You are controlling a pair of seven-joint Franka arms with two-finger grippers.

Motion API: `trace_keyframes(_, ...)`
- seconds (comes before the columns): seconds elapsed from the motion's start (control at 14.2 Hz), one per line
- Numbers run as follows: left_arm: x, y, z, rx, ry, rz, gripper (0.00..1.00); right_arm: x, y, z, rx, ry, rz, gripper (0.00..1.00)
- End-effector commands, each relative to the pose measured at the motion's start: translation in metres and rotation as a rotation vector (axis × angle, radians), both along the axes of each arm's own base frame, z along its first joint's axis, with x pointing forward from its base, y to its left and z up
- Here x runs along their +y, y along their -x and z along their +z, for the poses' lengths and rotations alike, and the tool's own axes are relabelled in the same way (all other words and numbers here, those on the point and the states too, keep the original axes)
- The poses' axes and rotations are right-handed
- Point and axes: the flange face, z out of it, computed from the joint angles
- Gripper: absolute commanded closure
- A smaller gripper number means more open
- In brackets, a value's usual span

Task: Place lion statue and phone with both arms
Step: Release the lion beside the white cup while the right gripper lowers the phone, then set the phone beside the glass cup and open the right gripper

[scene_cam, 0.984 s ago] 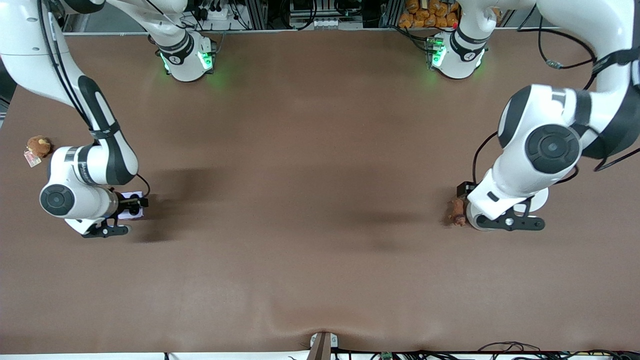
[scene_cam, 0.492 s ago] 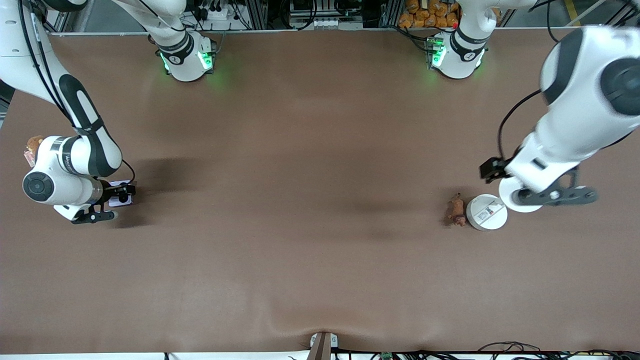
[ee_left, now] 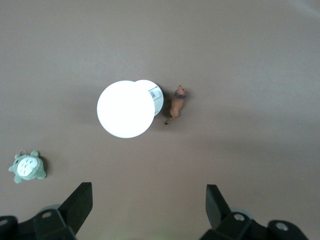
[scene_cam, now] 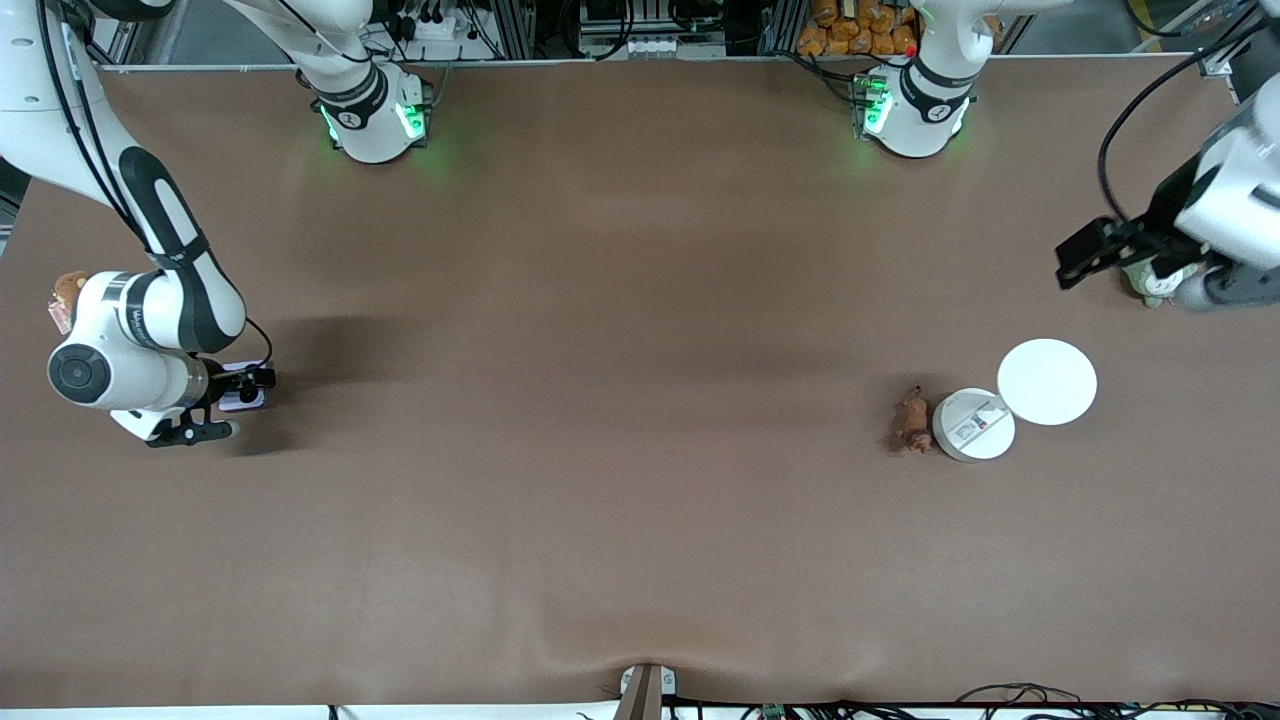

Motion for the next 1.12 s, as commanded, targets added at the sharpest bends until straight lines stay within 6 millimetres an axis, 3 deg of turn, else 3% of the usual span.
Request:
trace_keyframes(0.0,0.0,0.012,0.005,0.013,0.012,0.007,0.0,0.019,-0.031,0.05,0.008,0.026,0.036,0.0)
trace_keyframes(0.21,0.011,0.016,0.01,0.004,0.011,0.01,0.0,0.062,-0.055,0.084,-0.011,-0.032,0.023,0.0)
trace_keyframes(0.49,0.005,0.034,0.001,0.001,0.004,-0.002,0.0,0.117,-0.066,0.18,0.046,-0.082,-0.097,0.0)
trace_keyframes(0.63,0.005,0.047,-0.001,0.005,0.001,-0.004,0.0,0.142,-0.056,0.237,-0.018,-0.069,-0.075,0.0)
trace_keyframes(0.91,0.003,0.053,0.002,0.01,-0.001,-0.032,0.0,0.157,-0.02,0.337,-0.122,-0.054,-0.053,0.0)
trace_keyframes(1.05,0.014,0.054,0.005,0.019,0.003,-0.036,0.0,0.161,0.01,0.378,-0.182,-0.046,-0.049,0.0)
